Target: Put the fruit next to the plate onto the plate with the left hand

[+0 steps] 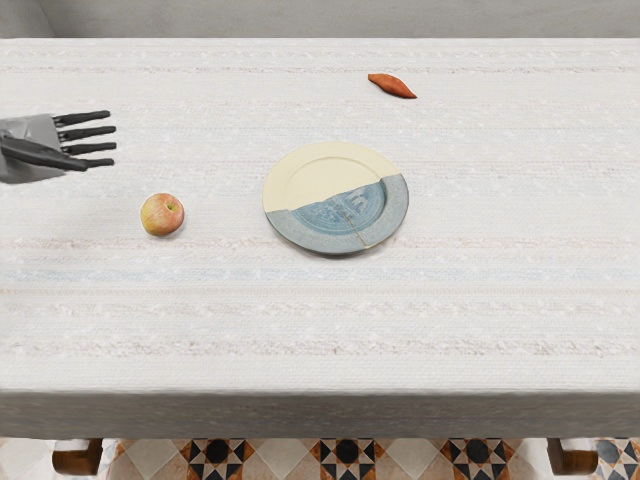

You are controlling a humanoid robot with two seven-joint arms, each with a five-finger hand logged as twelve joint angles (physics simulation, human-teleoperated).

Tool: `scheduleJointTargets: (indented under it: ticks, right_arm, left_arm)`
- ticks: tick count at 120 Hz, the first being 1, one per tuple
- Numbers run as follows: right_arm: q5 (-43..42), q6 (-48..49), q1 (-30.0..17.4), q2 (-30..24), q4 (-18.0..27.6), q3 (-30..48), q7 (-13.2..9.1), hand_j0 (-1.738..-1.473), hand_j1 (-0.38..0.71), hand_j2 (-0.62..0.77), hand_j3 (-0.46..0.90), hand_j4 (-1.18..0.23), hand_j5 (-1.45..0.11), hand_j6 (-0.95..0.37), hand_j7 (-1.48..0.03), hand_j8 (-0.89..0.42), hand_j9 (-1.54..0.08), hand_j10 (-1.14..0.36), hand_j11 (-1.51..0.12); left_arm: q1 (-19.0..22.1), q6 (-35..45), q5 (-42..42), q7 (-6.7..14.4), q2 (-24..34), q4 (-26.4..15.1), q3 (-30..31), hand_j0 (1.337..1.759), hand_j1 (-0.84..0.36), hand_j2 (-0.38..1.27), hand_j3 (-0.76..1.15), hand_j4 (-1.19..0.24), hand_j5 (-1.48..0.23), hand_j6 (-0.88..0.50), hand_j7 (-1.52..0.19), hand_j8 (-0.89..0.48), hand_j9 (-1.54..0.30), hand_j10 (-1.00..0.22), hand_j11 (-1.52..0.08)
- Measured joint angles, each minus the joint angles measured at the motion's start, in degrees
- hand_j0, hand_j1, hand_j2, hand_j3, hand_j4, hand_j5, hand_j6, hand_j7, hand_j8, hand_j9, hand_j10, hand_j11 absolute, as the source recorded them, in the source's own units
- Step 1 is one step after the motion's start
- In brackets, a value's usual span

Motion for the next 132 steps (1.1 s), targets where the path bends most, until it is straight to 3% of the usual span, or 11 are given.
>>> scheduleJointTargets:
  ticks: [12, 22, 30, 42, 58, 70, 80, 103, 132]
  right_arm:
    - [0.0, 0.0, 0.0, 0.0, 0.0, 0.0, 0.0, -1.658, -0.32, 0.00, 0.00, -0.02, -0.03, -0.02, -0.03, -0.02, -0.03, -0.02, -0.03]
    - [0.0, 0.0, 0.0, 0.0, 0.0, -0.1, 0.0, -1.658, -0.32, 0.00, 0.00, -0.02, -0.03, -0.02, -0.03, -0.02, -0.03, -0.02, -0.03]
    - [0.0, -0.1, 0.0, 0.0, 0.0, -0.1, 0.0, -1.658, -0.32, 0.00, 0.00, -0.02, -0.03, -0.02, -0.03, -0.02, -0.03, -0.02, -0.03]
    - [0.0, -0.1, 0.0, 0.0, 0.0, -0.2, 0.0, -1.658, -0.32, 0.00, 0.00, -0.02, -0.03, -0.02, -0.03, -0.02, -0.03, -0.02, -0.03]
    - [0.0, -0.1, 0.1, 0.0, 0.0, -0.2, 0.0, -1.658, -0.32, 0.00, 0.00, -0.02, -0.03, -0.02, -0.03, -0.02, -0.03, -0.02, -0.03]
    - [0.0, -0.1, 0.0, 0.0, 0.0, -0.2, 0.0, -1.658, -0.32, 0.00, 0.00, -0.02, -0.03, -0.02, -0.03, -0.02, -0.03, -0.02, -0.03]
    - [0.0, -0.1, 0.1, 0.0, 0.0, -0.2, 0.0, -1.658, -0.32, 0.00, 0.00, -0.02, -0.03, -0.02, -0.03, -0.02, -0.03, -0.02, -0.03]
    - [0.0, -0.1, 0.0, 0.0, 0.0, -0.2, 0.0, -1.658, -0.32, 0.00, 0.00, -0.02, -0.03, -0.02, -0.03, -0.02, -0.03, -0.02, -0.03]
    - [0.0, -0.1, 0.0, 0.0, 0.0, -0.2, 0.0, -1.658, -0.32, 0.00, 0.00, -0.02, -0.03, -0.02, -0.03, -0.02, -0.03, -0.02, -0.03]
  left_arm:
    - [0.0, 0.0, 0.2, 0.2, -0.7, 0.1, -0.1, 1.658, 0.35, 0.00, 0.00, 0.00, 0.00, 0.00, 0.00, 0.00, 0.00, 0.00, 0.00]
    - [-1.6, 0.0, 4.4, 2.6, -3.1, 0.1, 0.1, 1.658, 0.35, 0.00, 0.00, 0.00, 0.00, 0.00, 0.00, 0.00, 0.00, 0.00, 0.00]
    - [-5.2, 0.0, 10.0, 4.4, -3.3, 0.0, 0.0, 1.658, 0.34, 0.00, 0.00, -0.01, -0.01, -0.01, -0.01, -0.01, -0.01, -0.01, -0.01]
    - [-13.8, 0.0, 20.9, 6.0, -3.7, -0.8, 0.1, 1.658, 0.33, 0.00, 0.00, -0.02, -0.02, -0.02, -0.02, -0.02, -0.02, -0.02, -0.02]
    - [-13.2, 0.0, 34.1, 9.6, -4.2, -12.3, 0.3, 1.658, 0.31, 0.01, 0.00, -0.03, -0.04, -0.03, -0.04, -0.03, -0.04, -0.03, -0.04]
    - [-13.5, 0.1, 43.9, 10.6, -3.8, -24.5, 0.4, 1.658, 0.30, 0.01, 0.00, -0.04, -0.05, -0.04, -0.05, -0.04, -0.05, -0.04, -0.05]
    - [-13.5, 2.5, 52.5, 10.9, -5.9, -30.5, 0.5, 1.658, 0.29, 0.01, 0.00, -0.05, -0.06, -0.05, -0.06, -0.05, -0.06, -0.05, -0.06]
    - [-14.0, 13.0, 69.0, 11.1, -9.9, -34.6, 4.4, 1.658, 0.29, 0.01, 0.00, -0.06, -0.07, -0.06, -0.07, -0.06, -0.07, -0.05, -0.07]
    - [-13.5, 18.8, 79.5, 11.1, -10.9, -35.3, 11.6, 1.658, 0.28, 0.01, 0.00, -0.06, -0.08, -0.06, -0.08, -0.06, -0.08, -0.06, -0.08]
